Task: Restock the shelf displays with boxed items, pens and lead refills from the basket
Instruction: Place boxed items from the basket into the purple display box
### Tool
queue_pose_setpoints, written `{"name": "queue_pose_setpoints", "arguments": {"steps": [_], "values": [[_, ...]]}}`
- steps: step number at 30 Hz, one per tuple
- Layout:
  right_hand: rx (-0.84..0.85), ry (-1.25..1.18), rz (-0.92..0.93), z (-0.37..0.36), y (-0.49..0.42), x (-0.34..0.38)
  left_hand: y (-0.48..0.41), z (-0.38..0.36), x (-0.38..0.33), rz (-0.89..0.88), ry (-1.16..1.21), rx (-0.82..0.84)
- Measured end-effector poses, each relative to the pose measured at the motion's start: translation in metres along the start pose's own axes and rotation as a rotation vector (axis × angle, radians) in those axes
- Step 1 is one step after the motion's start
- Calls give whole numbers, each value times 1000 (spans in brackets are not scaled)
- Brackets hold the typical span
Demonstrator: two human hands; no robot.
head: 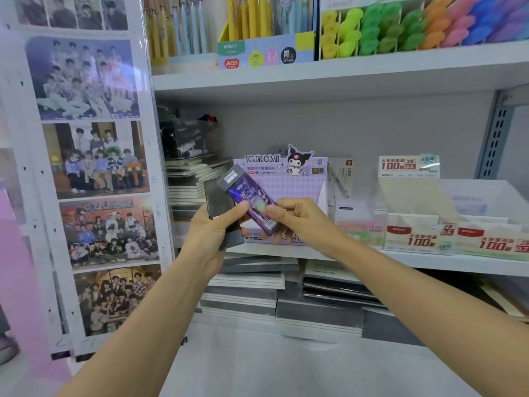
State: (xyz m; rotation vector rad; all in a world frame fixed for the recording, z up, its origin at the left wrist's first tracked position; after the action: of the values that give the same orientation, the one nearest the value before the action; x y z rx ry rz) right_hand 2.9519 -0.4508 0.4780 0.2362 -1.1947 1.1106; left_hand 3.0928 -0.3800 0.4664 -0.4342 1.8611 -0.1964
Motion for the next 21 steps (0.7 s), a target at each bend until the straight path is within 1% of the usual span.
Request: {"name": "queue_pose_setpoints", "arguments": {"steps": [2, 5, 7, 9, 10, 12, 14, 15, 18, 21], "values": [[-2, -9, 6, -3, -1, 4, 0, 2, -3, -33, -45, -1], [-87, 8, 85, 3, -8, 21, -1, 2, -2, -40, -173, 26], [-105, 118, 120, 4, -16, 31, -2, 0, 2, -32, -258, 46], [-130, 202, 119, 8, -25, 37, -6, 3, 4, -35, -275, 45], [-174, 199, 120, 15, -28, 39, -8, 6, 5, -34, -256, 41], [-323, 156, 122, 41, -31, 43, -14, 14, 6, -30, -241, 47], [-455, 157, 118, 68, -33, 45, -19, 22, 9, -23, -327, 62], [-480, 184, 108, 75, -35, 43, -21, 25, 11, -12, -375, 77], [-465, 320, 34, 80, -45, 28, -26, 30, 22, 35, -446, 116], [-427, 398, -15, 71, -52, 12, -27, 32, 34, 50, -425, 101]]}}
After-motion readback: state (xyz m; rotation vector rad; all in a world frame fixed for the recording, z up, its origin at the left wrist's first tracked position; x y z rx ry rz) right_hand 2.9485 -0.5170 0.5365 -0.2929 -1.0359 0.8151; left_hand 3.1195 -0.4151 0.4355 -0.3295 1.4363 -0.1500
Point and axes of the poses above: each hand's wrist, its own y-axis away from the middle knuckle, its own z-axis out of the back of the hand, x = y × z, the point moved 8 cm from there along -y, towards the middle knuckle, and after that the axes turned 12 degrees about x, right-handed, at the moved point
